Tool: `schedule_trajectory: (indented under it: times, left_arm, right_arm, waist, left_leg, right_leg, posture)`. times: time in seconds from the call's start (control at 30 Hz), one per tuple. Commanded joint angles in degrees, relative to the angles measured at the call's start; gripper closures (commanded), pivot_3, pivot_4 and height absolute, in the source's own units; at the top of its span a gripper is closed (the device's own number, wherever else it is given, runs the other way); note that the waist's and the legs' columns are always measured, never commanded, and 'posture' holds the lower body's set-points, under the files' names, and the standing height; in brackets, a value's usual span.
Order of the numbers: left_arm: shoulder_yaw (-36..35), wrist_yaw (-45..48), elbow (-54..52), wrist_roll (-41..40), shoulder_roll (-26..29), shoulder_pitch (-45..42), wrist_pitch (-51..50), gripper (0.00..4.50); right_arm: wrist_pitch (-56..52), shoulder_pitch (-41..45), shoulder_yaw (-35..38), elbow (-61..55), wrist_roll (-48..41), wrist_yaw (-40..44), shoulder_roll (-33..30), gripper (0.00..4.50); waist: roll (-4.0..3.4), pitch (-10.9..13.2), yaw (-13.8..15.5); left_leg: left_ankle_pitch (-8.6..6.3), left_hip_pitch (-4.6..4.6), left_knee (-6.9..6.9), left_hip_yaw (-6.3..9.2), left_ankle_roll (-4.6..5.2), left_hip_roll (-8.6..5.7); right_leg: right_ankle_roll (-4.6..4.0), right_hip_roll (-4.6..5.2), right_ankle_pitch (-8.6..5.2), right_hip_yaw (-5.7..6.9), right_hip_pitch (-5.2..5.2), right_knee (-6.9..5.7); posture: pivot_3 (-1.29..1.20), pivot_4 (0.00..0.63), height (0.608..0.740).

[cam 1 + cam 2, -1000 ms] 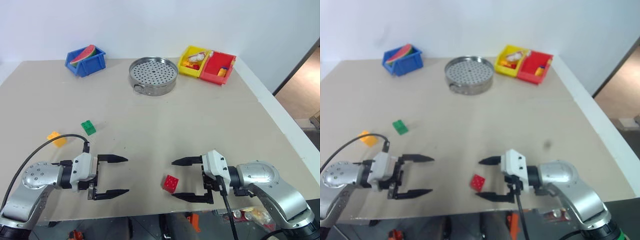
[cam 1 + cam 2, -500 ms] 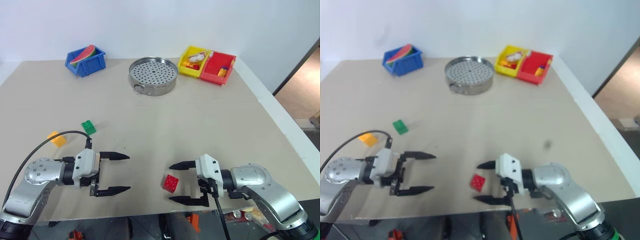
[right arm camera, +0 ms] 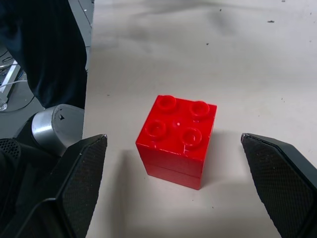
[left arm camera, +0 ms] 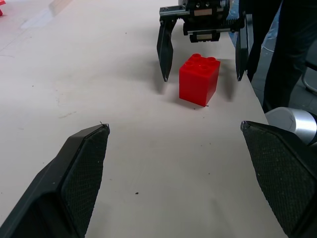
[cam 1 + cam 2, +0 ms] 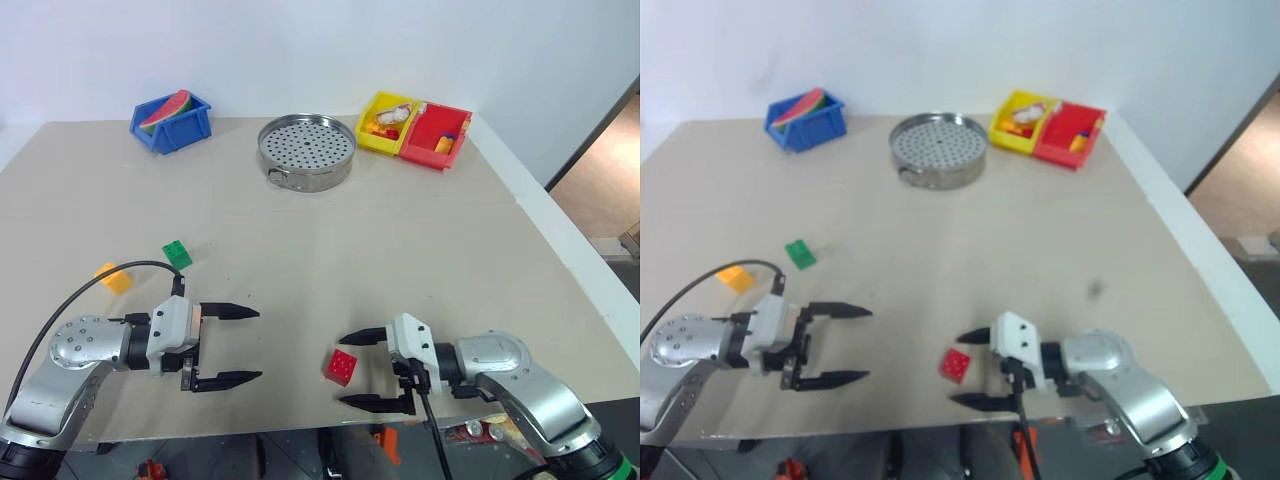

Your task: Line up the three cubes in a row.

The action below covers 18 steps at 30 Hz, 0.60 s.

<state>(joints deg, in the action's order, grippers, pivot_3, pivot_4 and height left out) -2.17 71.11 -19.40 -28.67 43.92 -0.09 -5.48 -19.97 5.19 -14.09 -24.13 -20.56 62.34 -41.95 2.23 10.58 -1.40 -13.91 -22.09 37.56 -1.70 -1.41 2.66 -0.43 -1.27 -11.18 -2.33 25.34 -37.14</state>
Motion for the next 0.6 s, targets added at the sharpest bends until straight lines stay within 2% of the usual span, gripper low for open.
schedule_trajectory:
  times: [0.03,0.13,0.17,0.2,0.27,0.6]
  left_arm:
    - [-0.87,-0.71,-3.07,-0.22,0.93,0.48,-0.3,0.0]
    - [-0.81,-1.11,-3.41,-0.17,1.0,0.71,-0.39,0.0]
    - [-0.8,-1.24,-3.48,-0.14,0.98,0.7,-0.41,0.0]
    - [-0.77,-1.36,-3.54,-0.09,0.95,0.67,-0.41,0.0]
    - [-0.81,-1.61,-3.56,0.0,0.91,0.59,-0.41,0.0]
    - [-0.68,-1.82,-3.46,0.63,0.88,0.57,-0.07,0.0]
  right_arm:
    - [0.67,0.66,-0.47,-0.38,-0.22,0.66,0.57,0.52]
    - [0.98,1.06,-0.81,0.05,0.04,0.98,0.9,1.45]
    - [1.14,1.24,-0.9,0.26,0.17,0.89,1.05,1.64]
    - [1.27,1.38,-0.99,0.43,0.26,0.86,1.17,2.14]
    - [1.47,1.64,-1.14,0.68,0.46,0.83,1.4,2.8]
    - [2.86,2.22,-1.14,1.52,1.78,0.68,1.98,2.8]
  waist:
    - [0.0,0.0,0.0]
    - [0.0,0.0,0.0]
    - [0.0,0.0,0.0]
    - [0.0,0.0,0.0]
    - [0.0,0.0,0.0]
    - [0.0,0.0,0.01]
  left_leg:
    - [0.0,0.0,0.0,0.0,0.0,0.0]
    - [0.0,0.0,0.0,-0.01,0.0,0.0]
    - [0.0,0.0,0.0,-0.01,0.0,0.0]
    - [0.0,0.01,0.0,-0.01,0.0,0.0]
    - [0.0,0.01,0.0,-0.01,0.0,0.0]
    - [0.0,0.01,0.0,-0.01,0.0,0.0]
  right_leg:
    - [0.0,0.0,0.0,0.0,0.0,0.0]
    - [0.01,0.01,0.0,-0.02,0.0,0.0]
    - [0.01,0.01,0.0,-0.02,0.0,0.0]
    - [0.01,0.01,0.0,-0.02,0.0,0.0]
    - [0.01,0.0,0.01,-0.01,0.0,-0.01]
    - [0.01,-0.01,0.01,-0.02,0.0,-0.02]
  posture:
    - [0.0,0.15,0.74]
    - [0.0,0.15,0.74]
    - [0.0,0.15,0.74]
    - [0.0,0.15,0.74]
    - [0.0,0.15,0.74]
    - [0.0,0.15,0.74]
